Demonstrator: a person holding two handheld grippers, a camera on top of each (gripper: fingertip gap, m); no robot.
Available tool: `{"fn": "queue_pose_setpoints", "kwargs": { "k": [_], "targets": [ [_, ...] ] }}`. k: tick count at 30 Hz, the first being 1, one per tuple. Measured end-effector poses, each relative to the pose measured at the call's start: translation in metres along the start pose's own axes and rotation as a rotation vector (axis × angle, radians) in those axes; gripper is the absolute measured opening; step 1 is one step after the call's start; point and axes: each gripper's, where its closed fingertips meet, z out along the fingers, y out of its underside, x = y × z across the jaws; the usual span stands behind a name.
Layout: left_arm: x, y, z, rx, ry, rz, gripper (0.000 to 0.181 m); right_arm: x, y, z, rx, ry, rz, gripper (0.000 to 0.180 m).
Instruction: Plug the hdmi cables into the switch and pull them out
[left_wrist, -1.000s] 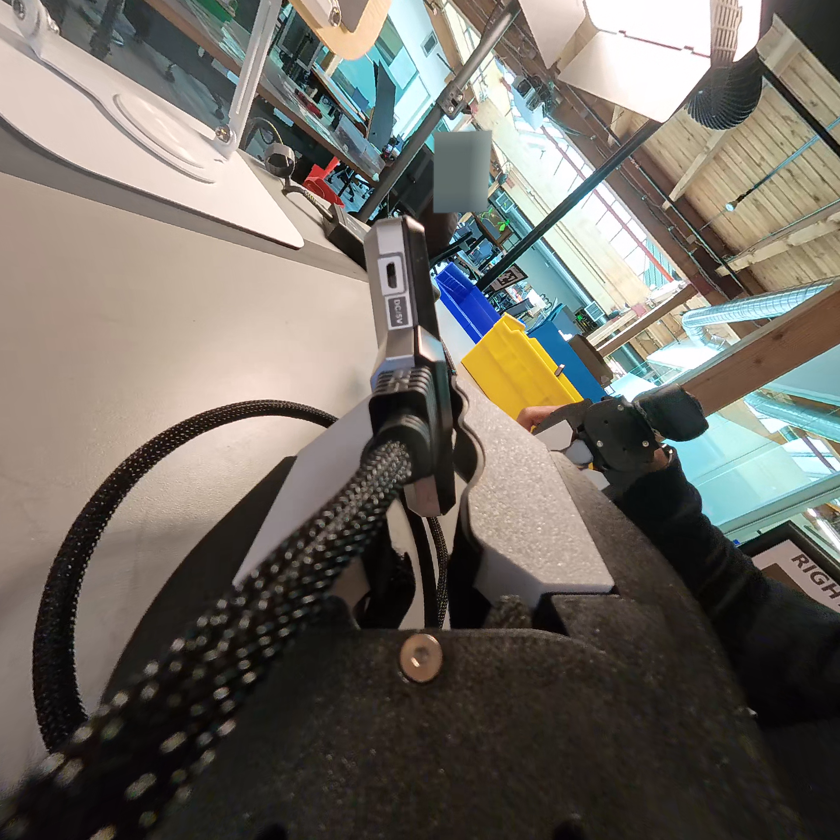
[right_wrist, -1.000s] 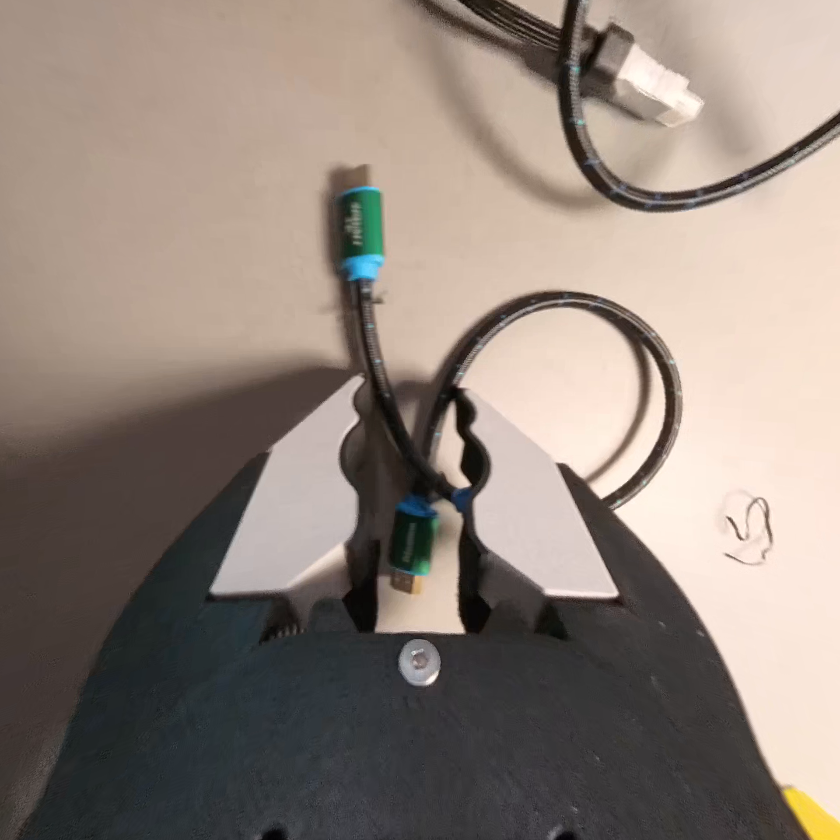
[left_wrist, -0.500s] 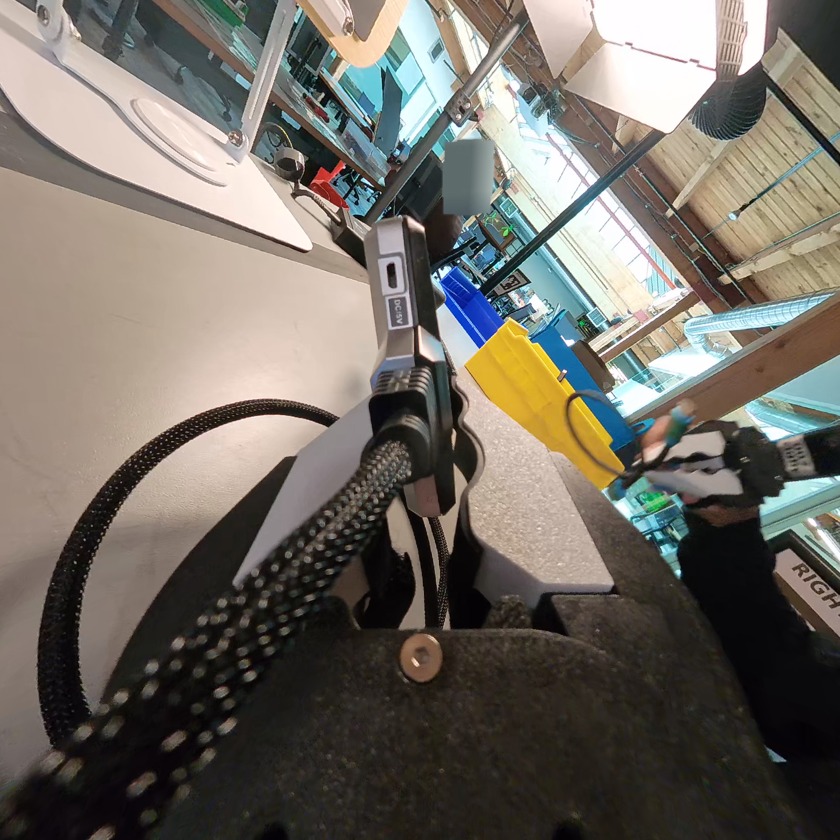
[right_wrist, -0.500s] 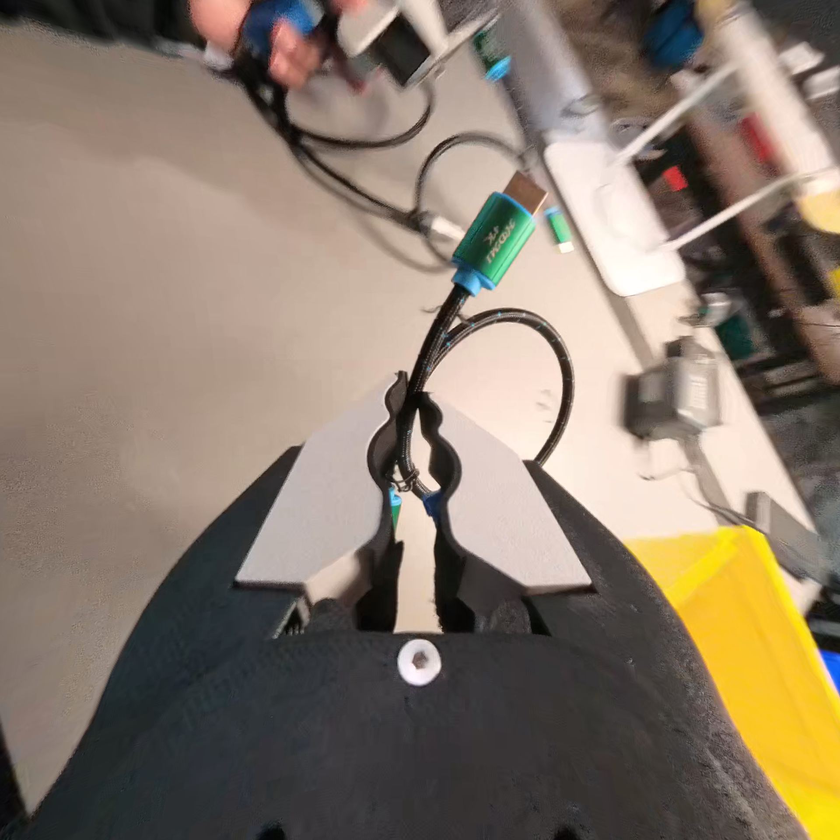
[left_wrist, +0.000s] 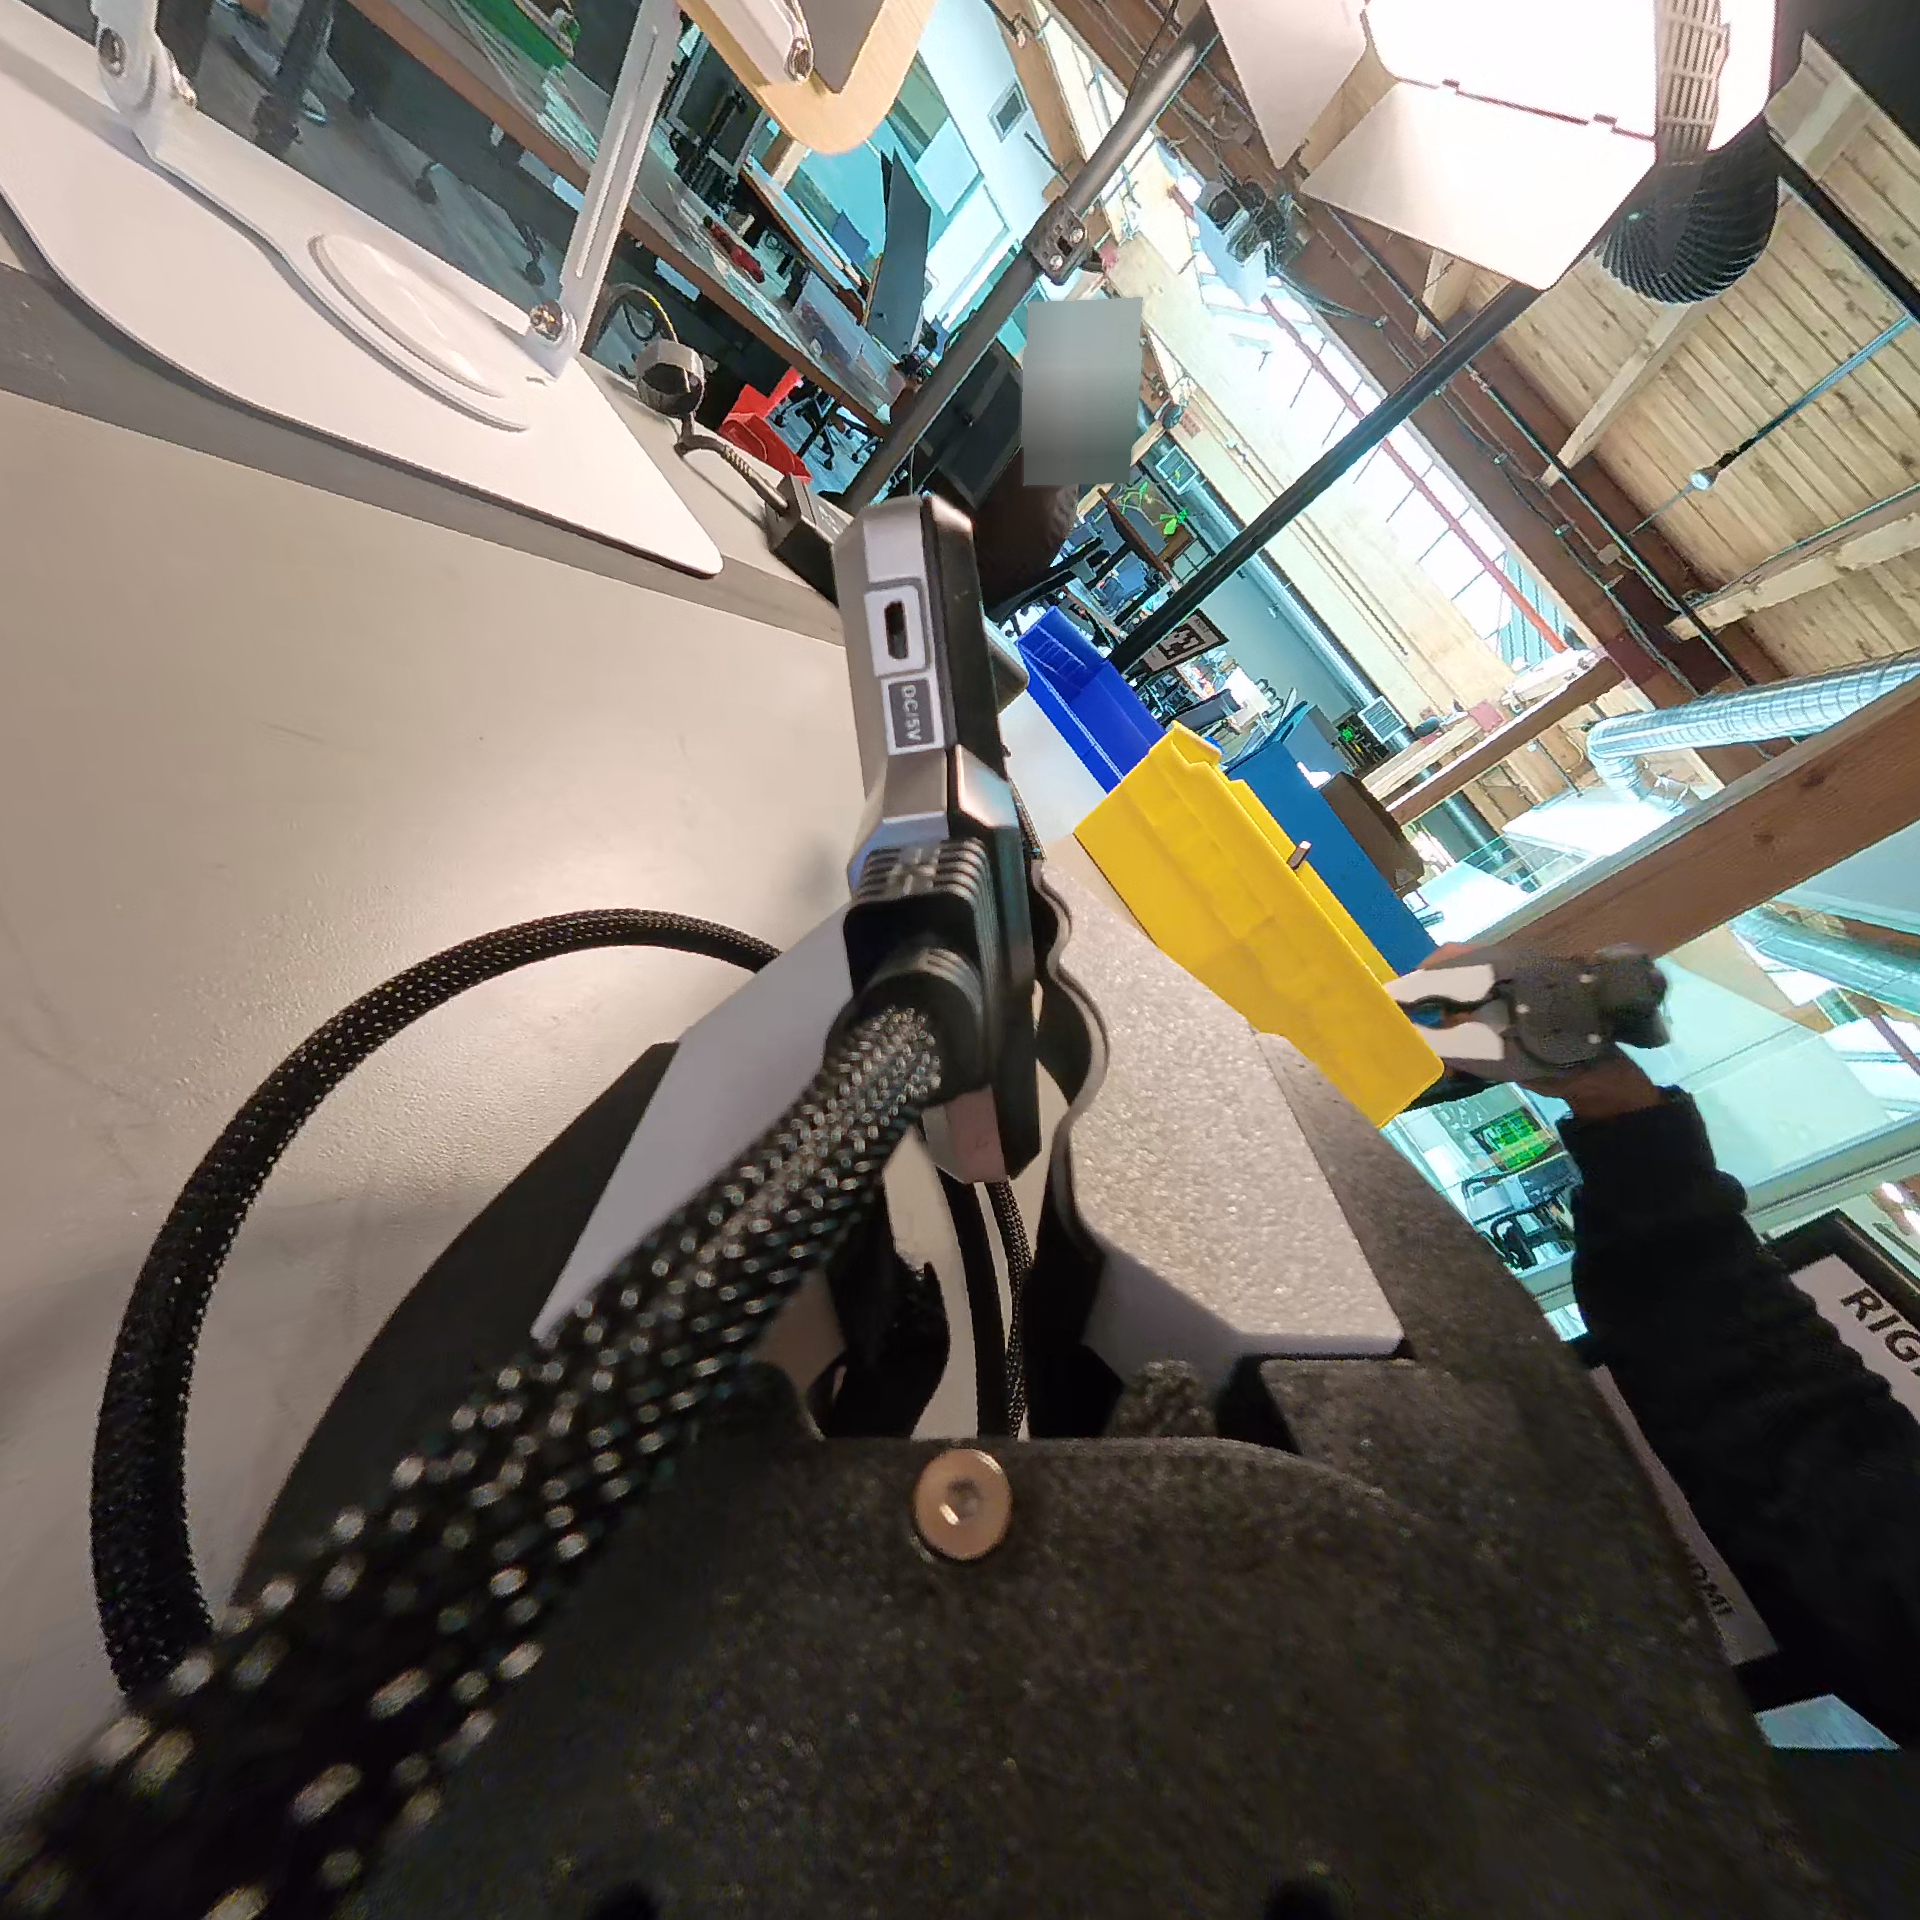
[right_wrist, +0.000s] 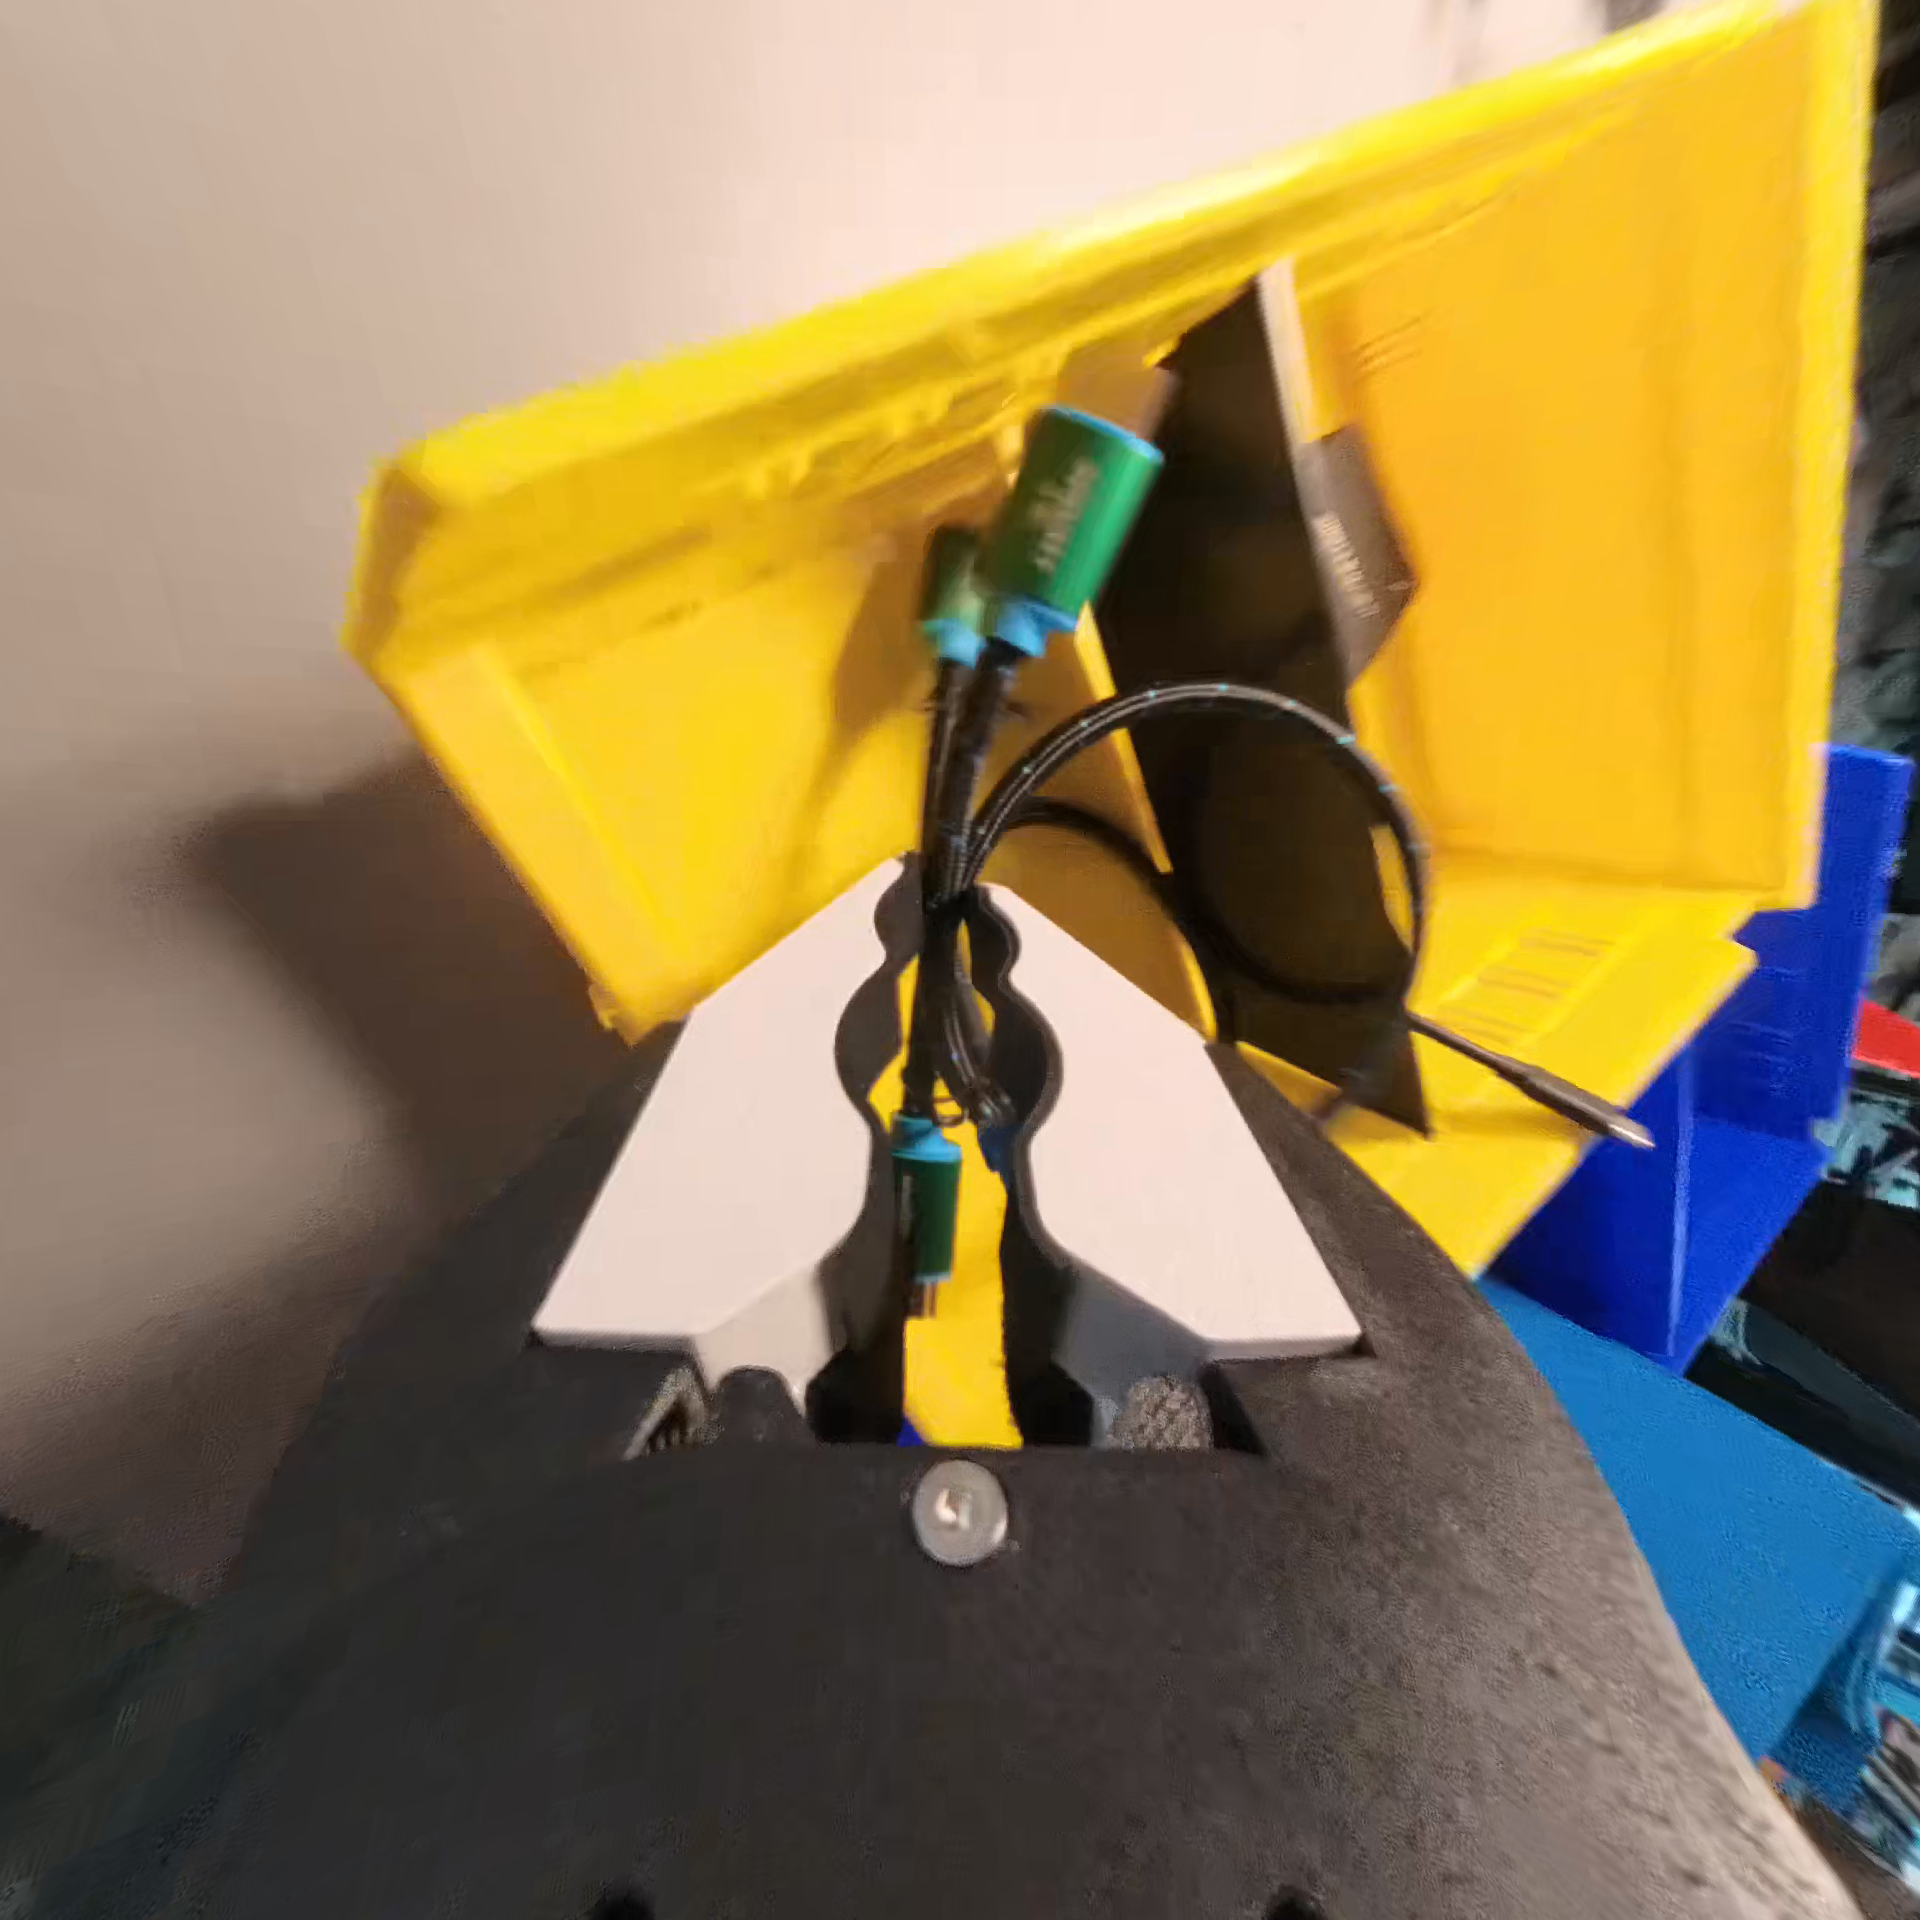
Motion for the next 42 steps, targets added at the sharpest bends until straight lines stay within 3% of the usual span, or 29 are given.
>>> {"fn": "queue_pose_setpoints", "kwargs": {
  "k": [9, 13, 16, 19, 23, 28, 32, 37, 42],
  "targets": [
    [0.001, 0.001, 0.000, -0.002, 0.008, -0.003, 0.021, -0.014, -0.010, -0.018, -0.008, -0.199, -0.025, 0.012],
    [0.002, 0.003, 0.001, -0.013, 0.014, 0.000, 0.021, 0.011, -0.009, -0.026, -0.019, -0.065, -0.032, 0.034],
    [0.006, 0.006, 0.003, -0.034, 0.028, 0.017, 0.021, 0.035, -0.024, -0.045, 0.021, 0.090, -0.029, 0.038],
    [0.015, 0.017, 0.008, -0.098, 0.062, 0.057, 0.021, 0.048, -0.062, -0.071, 0.137, 0.218, -0.028, 0.036],
    [0.034, 0.047, 0.016, -0.259, 0.140, 0.068, 0.022, 0.025, -0.148, -0.084, 0.396, 0.247, -0.046, 0.030],
    [0.066, 0.094, 0.012, -0.525, 0.322, 0.020, 0.021, -0.046, -0.265, -0.055, 0.615, 0.138, -0.077, 0.030],
    [0.078, 0.120, -0.002, -0.697, 0.394, 0.026, 0.022, -0.105, -0.341, -0.007, 0.672, -0.063, -0.042, 0.034],
    [0.080, 0.129, -0.022, -0.803, 0.450, 0.045, 0.022, -0.139, -0.380, 0.049, 0.580, -0.134, -0.091, 0.039],
    [0.064, 0.118, -0.023, -0.768, 0.391, 0.042, 0.028, -0.132, -0.393, 0.065, 0.632, -0.077, -0.016, 0.023]
  ]
}}
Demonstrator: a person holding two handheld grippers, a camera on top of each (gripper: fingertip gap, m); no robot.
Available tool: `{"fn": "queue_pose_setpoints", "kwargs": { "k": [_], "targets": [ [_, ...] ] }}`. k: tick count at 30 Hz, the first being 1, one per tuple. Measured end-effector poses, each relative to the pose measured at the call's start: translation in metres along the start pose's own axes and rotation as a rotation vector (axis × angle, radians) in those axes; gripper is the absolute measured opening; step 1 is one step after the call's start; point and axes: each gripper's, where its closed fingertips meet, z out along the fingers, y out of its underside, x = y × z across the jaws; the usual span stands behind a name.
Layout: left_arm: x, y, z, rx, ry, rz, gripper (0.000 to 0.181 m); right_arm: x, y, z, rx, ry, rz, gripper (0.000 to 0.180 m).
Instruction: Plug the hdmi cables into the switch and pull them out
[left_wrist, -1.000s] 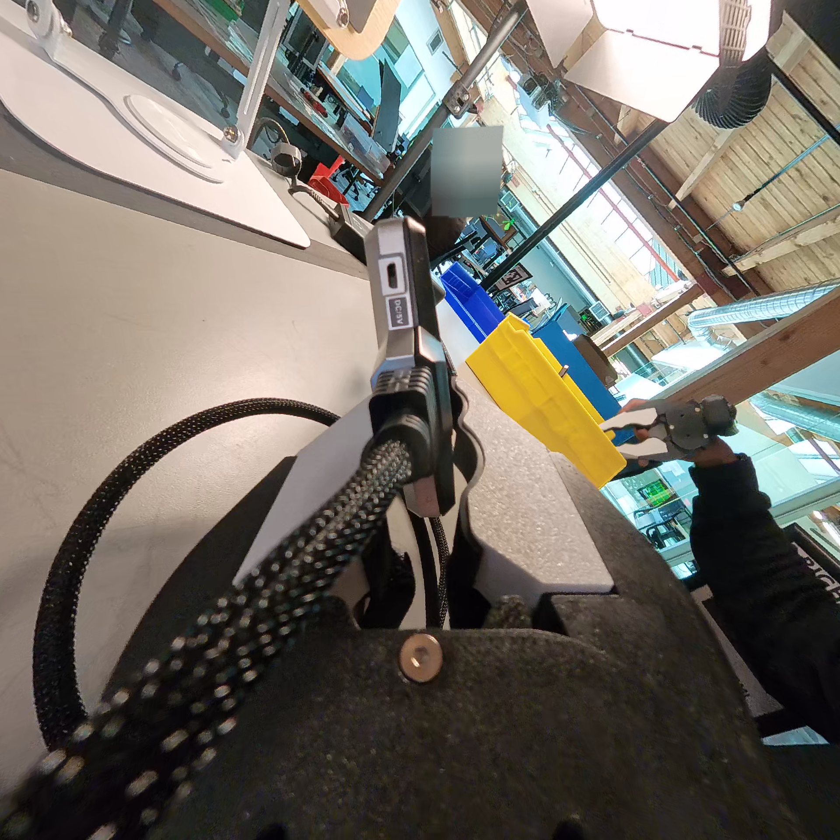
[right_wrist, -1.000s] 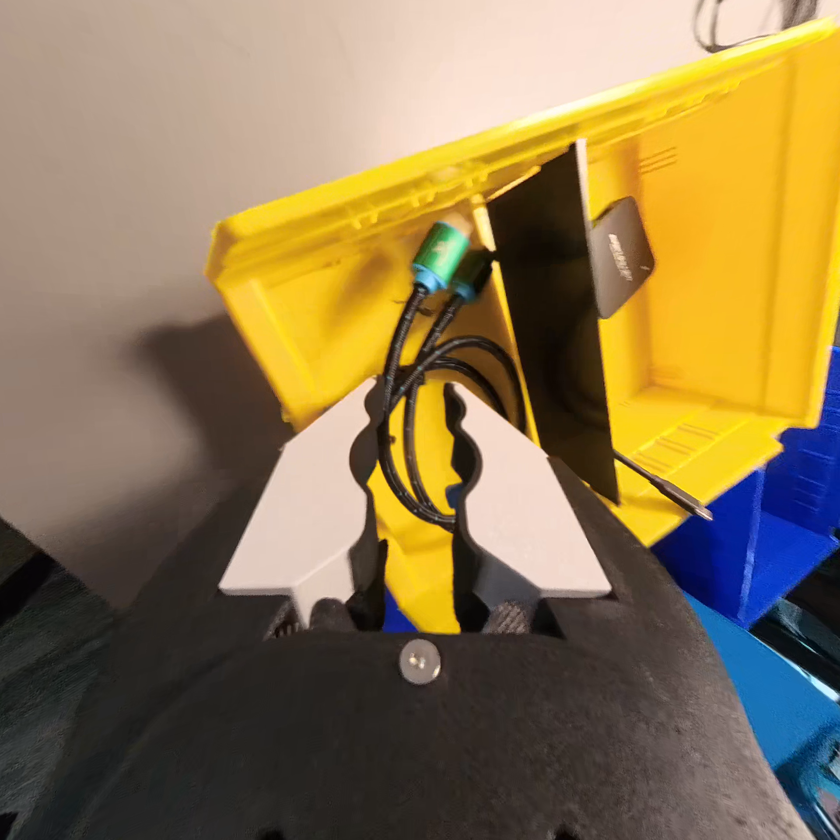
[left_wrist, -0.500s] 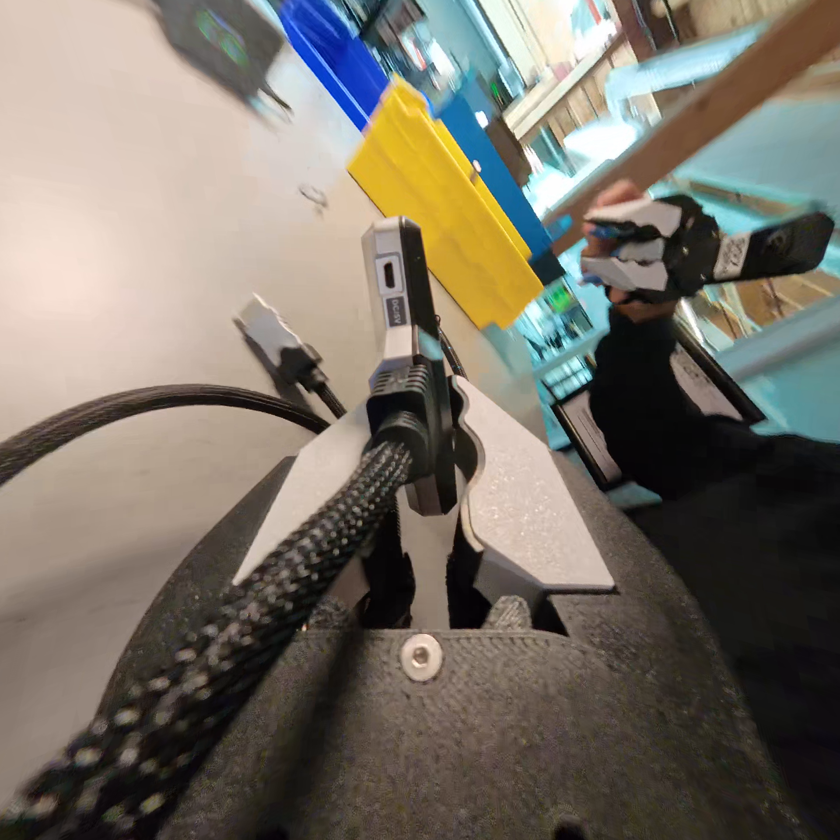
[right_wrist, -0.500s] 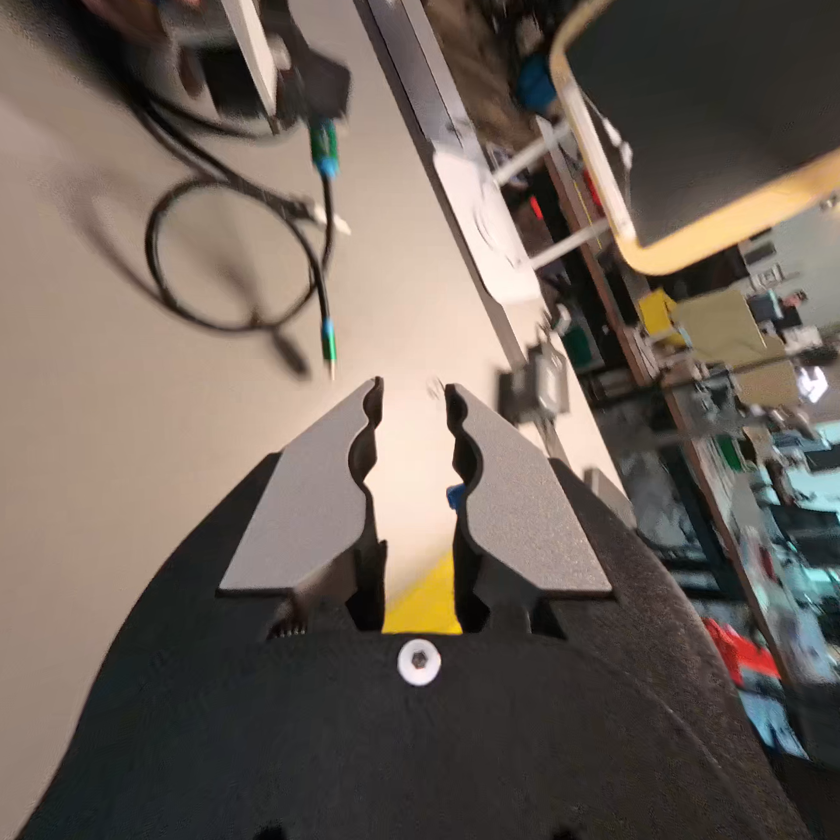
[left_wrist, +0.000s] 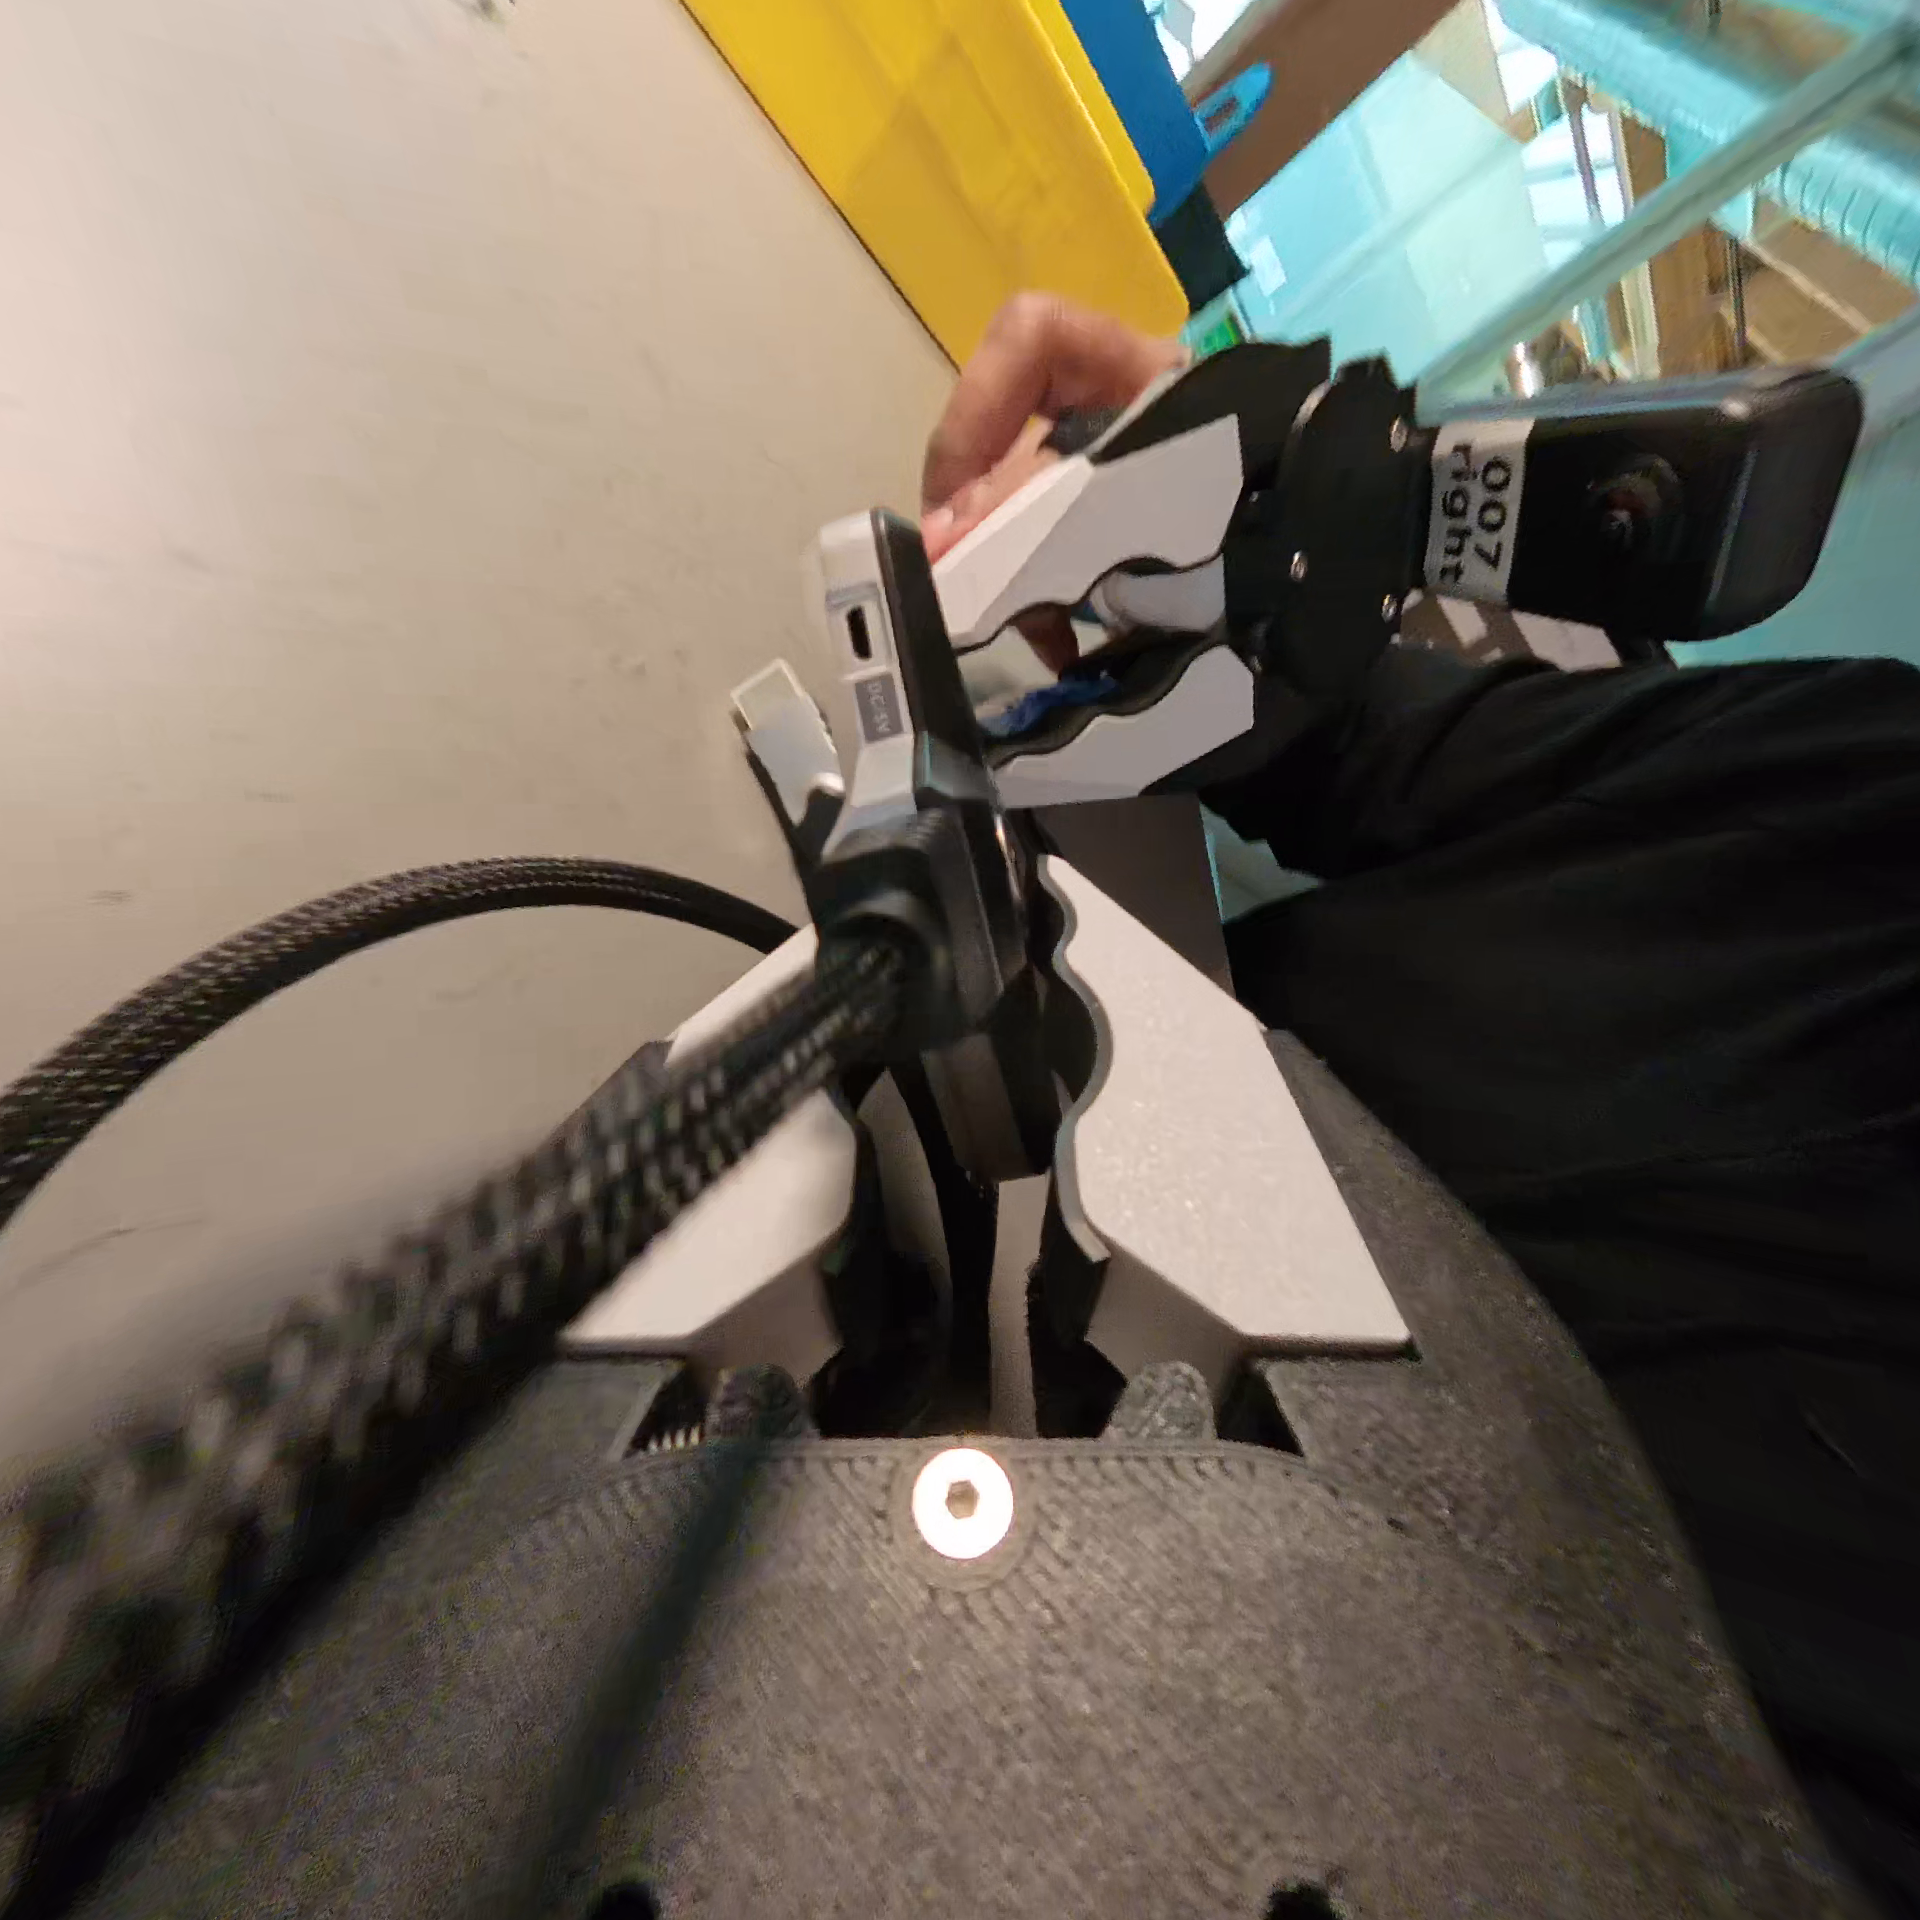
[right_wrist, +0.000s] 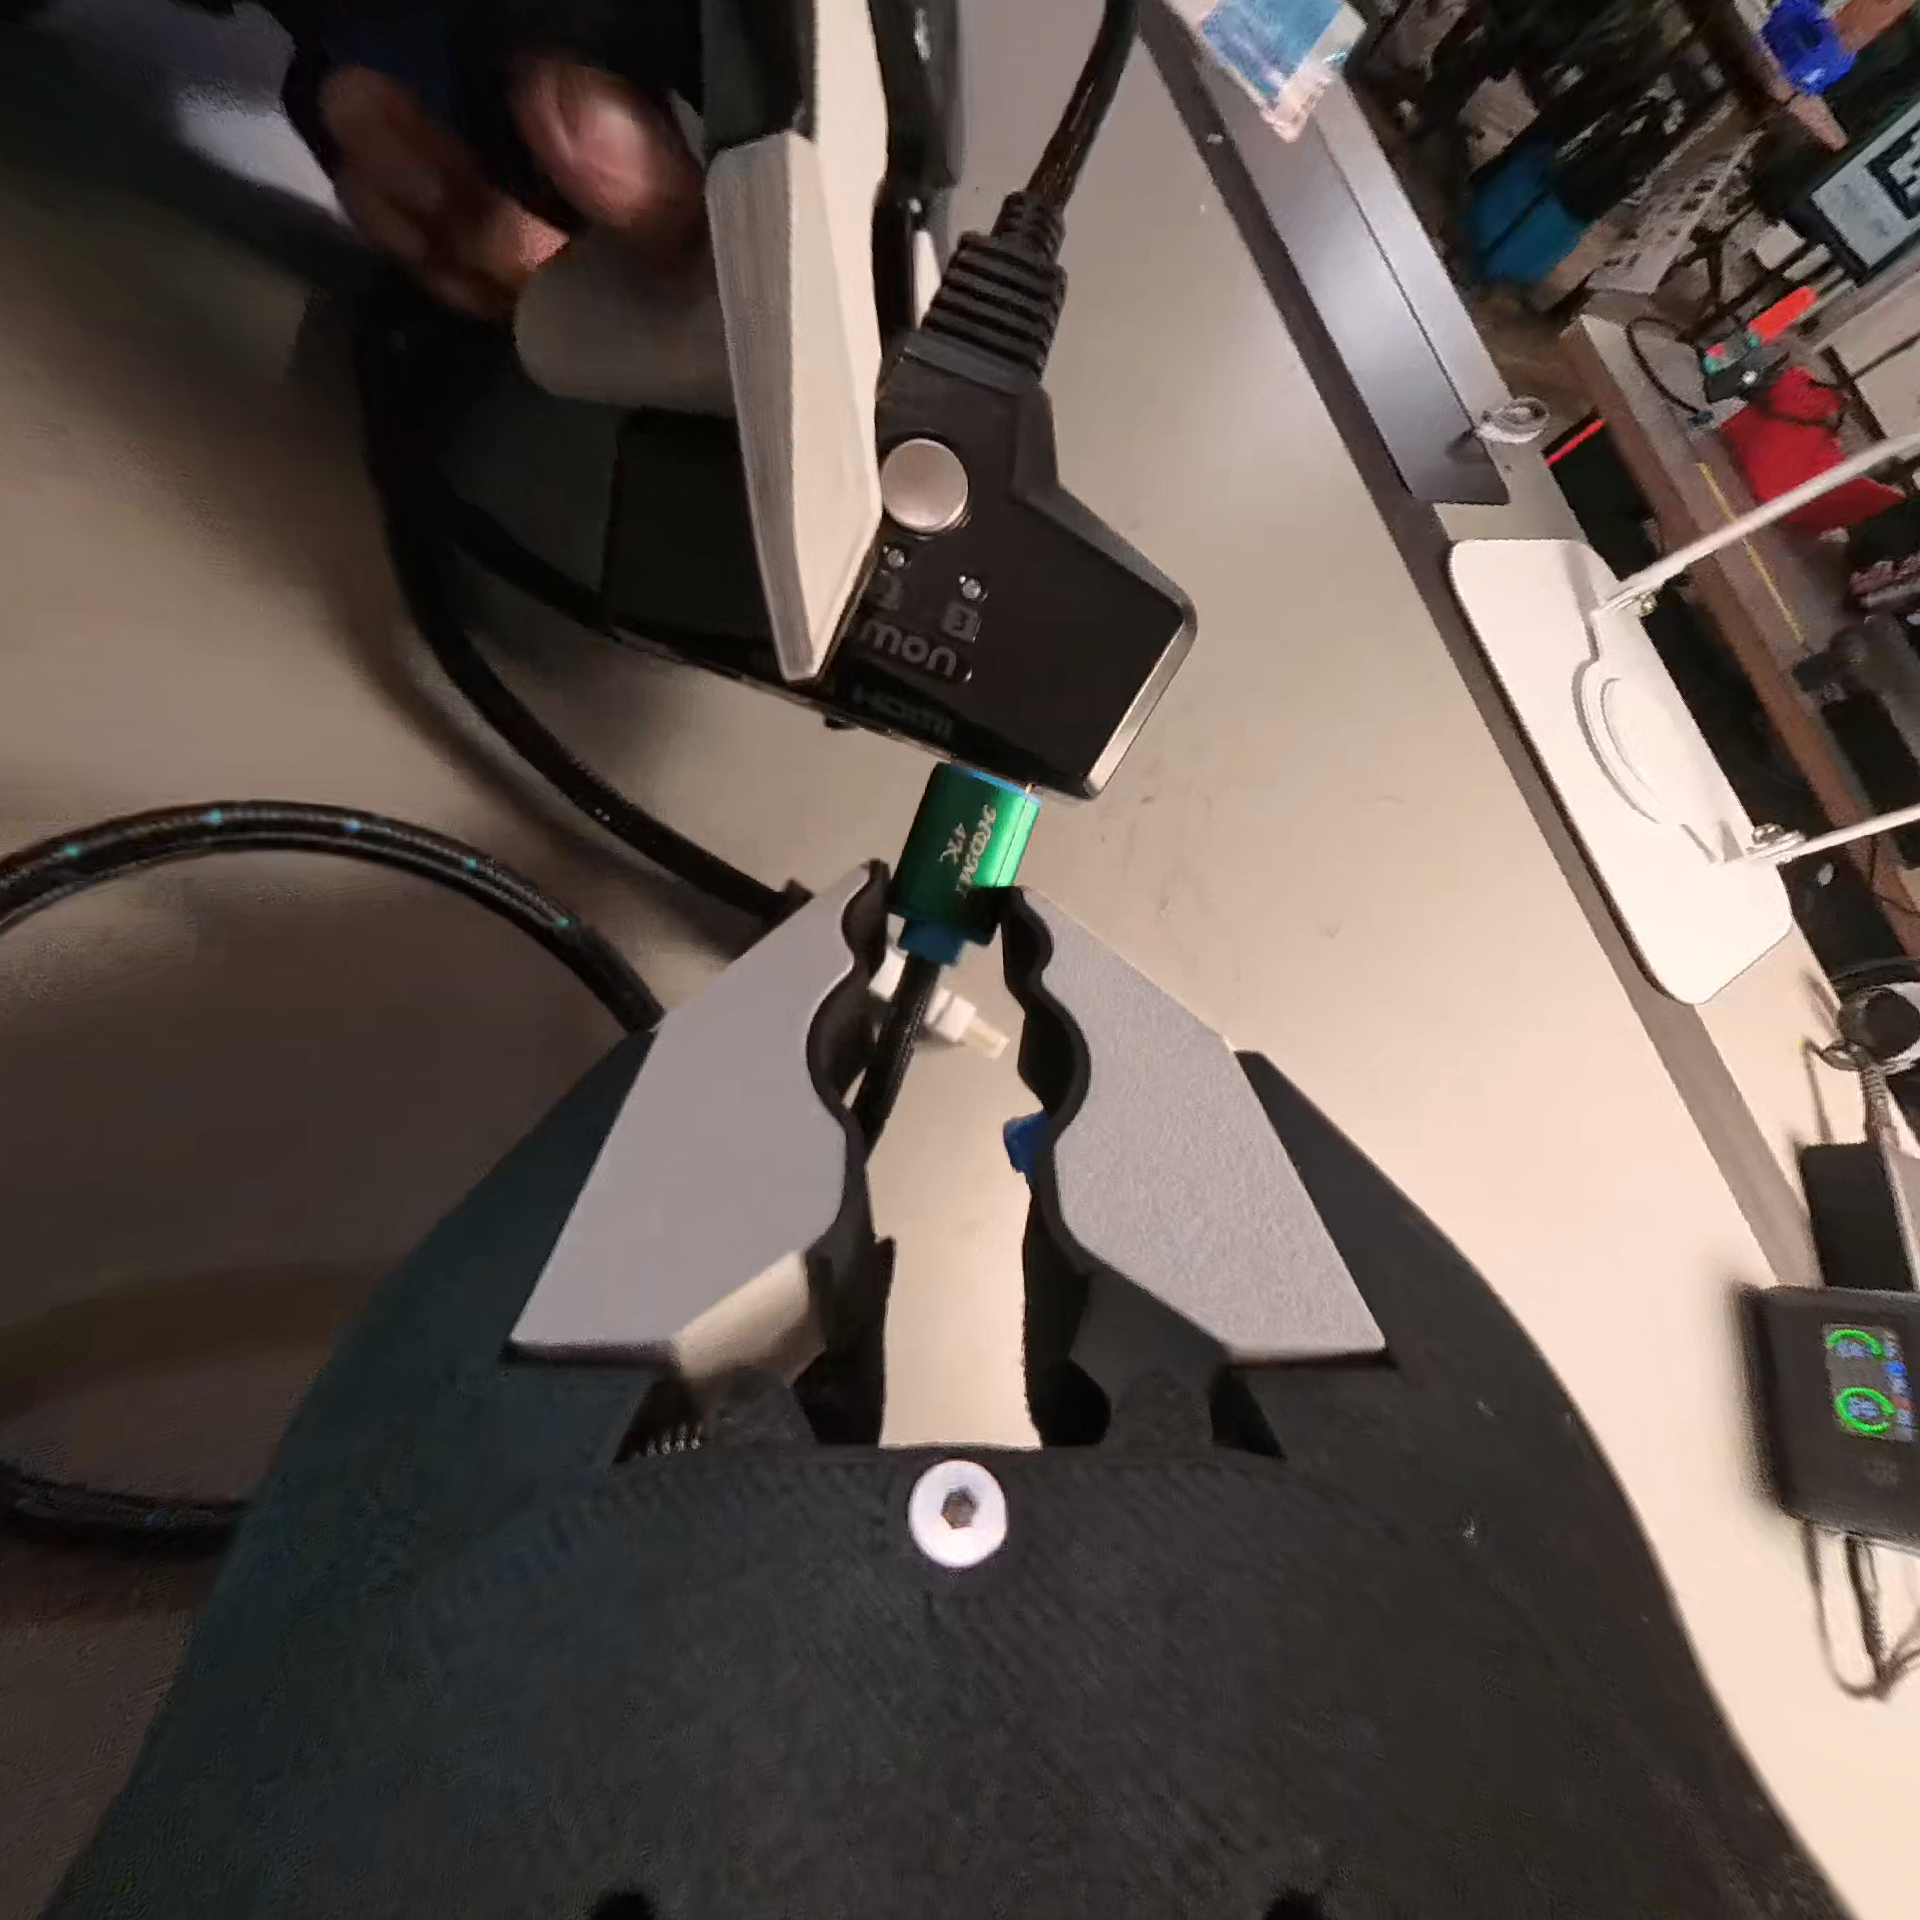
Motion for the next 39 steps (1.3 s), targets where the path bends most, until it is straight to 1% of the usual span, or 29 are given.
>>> {"fn": "queue_pose_setpoints", "kwargs": {
  "k": [1, 2, 4, 8, 10, 11, 12, 14, 15, 19, 25, 29, 33, 36, 39],
  "targets": [
    [-0.002, -0.005, -0.001, 0.031, -0.015, -0.004, 0.025, 0.003, 0.000, -0.001, 0.009, 0.015, 0.000, 0.022],
    [-0.005, -0.010, -0.003, 0.060, -0.032, -0.011, 0.028, 0.006, 0.000, -0.003, 0.021, 0.041, -0.019, 0.022],
    [-0.006, -0.021, -0.004, 0.122, -0.057, -0.033, 0.038, 0.014, 0.000, -0.010, 0.051, 0.095, -0.062, 0.022],
    [-0.003, -0.040, 0.001, 0.225, -0.098, -0.062, 0.057, 0.016, -0.007, -0.022, 0.123, 0.132, -0.144, 0.022],
    [0.004, -0.047, 0.009, 0.263, -0.092, -0.052, 0.057, 0.018, -0.007, -0.023, 0.127, 0.156, -0.178, 0.022],
    [0.007, -0.048, 0.014, 0.276, -0.087, -0.047, 0.054, 0.018, -0.007, -0.023, 0.125, 0.164, -0.192, 0.021],
    [0.008, -0.050, 0.018, 0.291, -0.088, -0.037, 0.047, 0.018, -0.006, -0.023, 0.124, 0.168, -0.201, 0.022],
    [0.006, -0.054, 0.023, 0.342, -0.102, -0.011, 0.024, 0.021, -0.003, -0.022, 0.122, 0.185, -0.220, 0.022],
    [0.006, -0.058, 0.023, 0.380, -0.100, 0.000, 0.021, 0.023, -0.002, -0.022, 0.122, 0.196, -0.235, 0.022],
    [0.004, -0.062, 0.020, 0.436, -0.102, 0.020, 0.020, 0.028, -0.002, -0.025, 0.129, 0.226, -0.247, 0.024],
    [0.006, -0.064, 0.016, 0.461, -0.101, 0.035, 0.020, 0.032, -0.003, -0.028, 0.114, 0.262, -0.287, 0.024],
    [0.006, -0.065, 0.015, 0.469, -0.092, 0.032, 0.020, 0.030, -0.001, -0.026, 0.103, 0.252, -0.297, 0.014],
    [0.004, -0.064, 0.014, 0.475, -0.082, 0.007, 0.020, 0.030, -0.001, -0.026, 0.093, 0.256, -0.299, 0.012],
    [0.001, -0.065, 0.014, 0.481, -0.118, 0.013, 0.019, 0.029, 0.002, -0.025, 0.072, 0.249, -0.285, 0.011],
    [0.004, -0.065, 0.015, 0.487, -0.105, 0.013, 0.020, 0.030, 0.000, -0.029, 0.092, 0.242, -0.295, 0.011]
  ]
}}
